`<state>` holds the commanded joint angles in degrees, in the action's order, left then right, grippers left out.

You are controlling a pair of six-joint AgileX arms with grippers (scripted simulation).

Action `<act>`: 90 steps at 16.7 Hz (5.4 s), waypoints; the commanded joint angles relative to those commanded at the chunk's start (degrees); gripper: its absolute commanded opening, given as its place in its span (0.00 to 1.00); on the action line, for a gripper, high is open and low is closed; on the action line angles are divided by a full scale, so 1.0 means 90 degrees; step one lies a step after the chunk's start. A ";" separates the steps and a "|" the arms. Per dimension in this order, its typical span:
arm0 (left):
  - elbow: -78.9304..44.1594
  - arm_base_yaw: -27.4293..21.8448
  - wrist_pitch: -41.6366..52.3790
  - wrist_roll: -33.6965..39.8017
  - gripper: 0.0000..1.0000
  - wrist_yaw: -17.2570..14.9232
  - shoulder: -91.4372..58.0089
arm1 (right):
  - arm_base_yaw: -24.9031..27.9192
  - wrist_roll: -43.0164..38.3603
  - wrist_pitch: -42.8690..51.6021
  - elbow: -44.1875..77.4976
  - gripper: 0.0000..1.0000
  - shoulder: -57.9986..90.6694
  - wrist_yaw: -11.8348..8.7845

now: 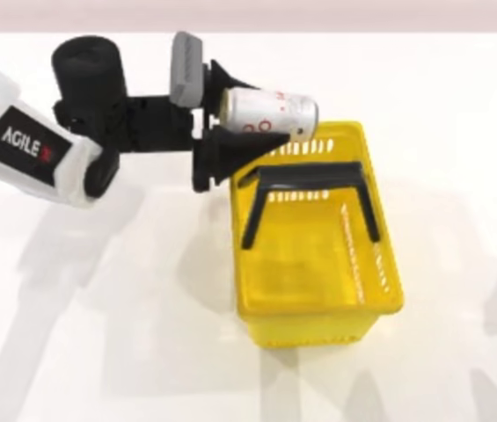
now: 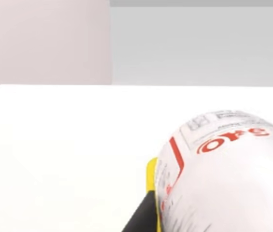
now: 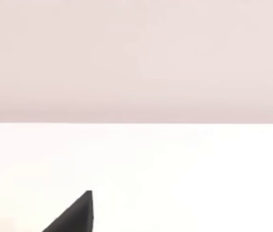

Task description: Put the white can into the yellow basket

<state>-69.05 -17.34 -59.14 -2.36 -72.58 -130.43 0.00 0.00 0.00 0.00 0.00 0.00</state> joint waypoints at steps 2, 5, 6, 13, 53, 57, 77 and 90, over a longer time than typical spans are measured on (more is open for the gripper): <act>0.0000 0.0000 0.0000 0.0000 0.83 0.0000 0.0000 | 0.0000 0.0000 0.0000 0.0000 1.00 0.0000 0.0000; 0.0000 0.0000 0.0000 0.0000 1.00 0.0000 0.0000 | 0.0000 0.0000 0.0000 0.0000 1.00 0.0000 0.0000; 0.0000 0.0000 0.0000 0.0000 1.00 0.0000 0.0000 | 0.0000 0.0000 0.0000 0.0000 1.00 0.0000 0.0000; -0.0008 -0.0020 0.0013 -0.0006 1.00 0.0014 0.0022 | 0.0000 0.0000 0.0000 0.0000 1.00 0.0000 0.0000; 0.7672 0.2053 0.6571 0.0262 1.00 0.8064 1.4492 | 0.4347 0.6662 0.9541 1.3580 1.00 1.4037 0.0020; 0.7672 0.2053 0.6571 0.0262 1.00 0.8064 1.4492 | 0.4358 0.6652 0.9171 1.3139 1.00 1.3968 0.0019; 0.7672 0.2053 0.6571 0.0262 1.00 0.8064 1.4492 | 0.4358 0.6652 0.9169 1.3137 0.00 1.3968 0.0019; 0.7672 0.2053 0.6571 0.0262 1.00 0.8064 1.4492 | 0.4358 0.6652 0.9169 1.3137 0.00 1.3968 0.0019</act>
<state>0.00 1.15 0.00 0.00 0.00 0.00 39.22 59.87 82.52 118.23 125.71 0.17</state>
